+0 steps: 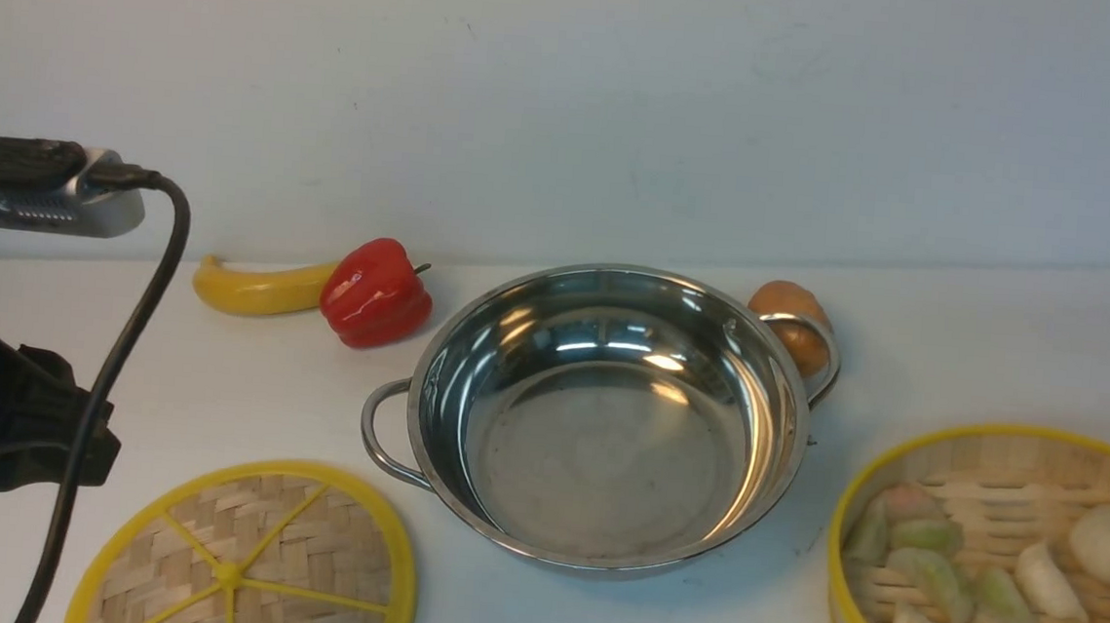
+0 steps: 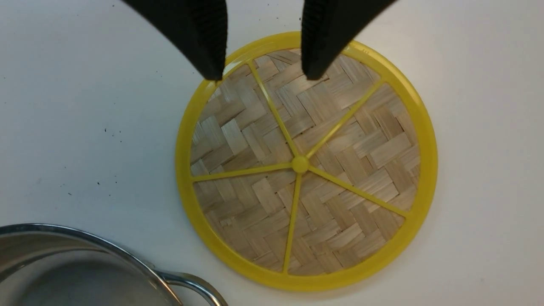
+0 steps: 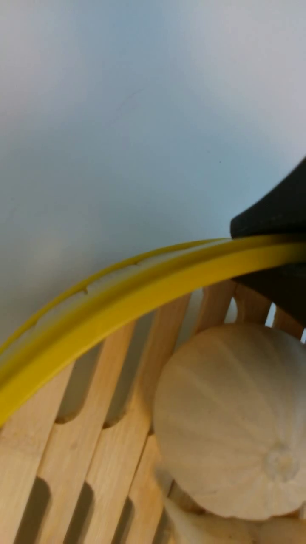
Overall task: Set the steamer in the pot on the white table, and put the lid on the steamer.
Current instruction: 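Reach for and grasp the rim of the bamboo steamer holding the buns with the right gripper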
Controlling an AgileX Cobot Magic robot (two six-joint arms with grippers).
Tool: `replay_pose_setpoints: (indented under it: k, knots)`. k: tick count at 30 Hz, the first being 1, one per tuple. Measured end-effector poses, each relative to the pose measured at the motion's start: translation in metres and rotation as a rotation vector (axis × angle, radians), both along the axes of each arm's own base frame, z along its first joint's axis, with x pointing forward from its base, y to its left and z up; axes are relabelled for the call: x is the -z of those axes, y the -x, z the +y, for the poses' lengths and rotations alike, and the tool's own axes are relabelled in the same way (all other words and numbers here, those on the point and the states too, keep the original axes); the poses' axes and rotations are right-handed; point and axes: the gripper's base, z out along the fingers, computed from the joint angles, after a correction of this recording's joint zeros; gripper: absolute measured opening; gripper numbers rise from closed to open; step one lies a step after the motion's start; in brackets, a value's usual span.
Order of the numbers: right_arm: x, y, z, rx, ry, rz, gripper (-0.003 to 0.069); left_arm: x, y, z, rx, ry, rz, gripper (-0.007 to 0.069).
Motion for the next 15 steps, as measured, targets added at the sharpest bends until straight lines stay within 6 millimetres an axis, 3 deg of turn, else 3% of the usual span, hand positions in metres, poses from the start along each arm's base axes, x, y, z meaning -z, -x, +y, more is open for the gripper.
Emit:
replay_pose_setpoints:
  k: [11, 15]
  knots:
    - [-0.04, 0.018, 0.0, 0.009, 0.002, -0.083, 0.0055, 0.0, 0.0, 0.0, 0.0, 0.0, 0.0, 0.0242]
    - [-0.052, 0.015, 0.003, 0.022, -0.033, -0.098, 0.0055, 0.0, 0.0, 0.0, 0.0, 0.0, 0.0, 0.0242]
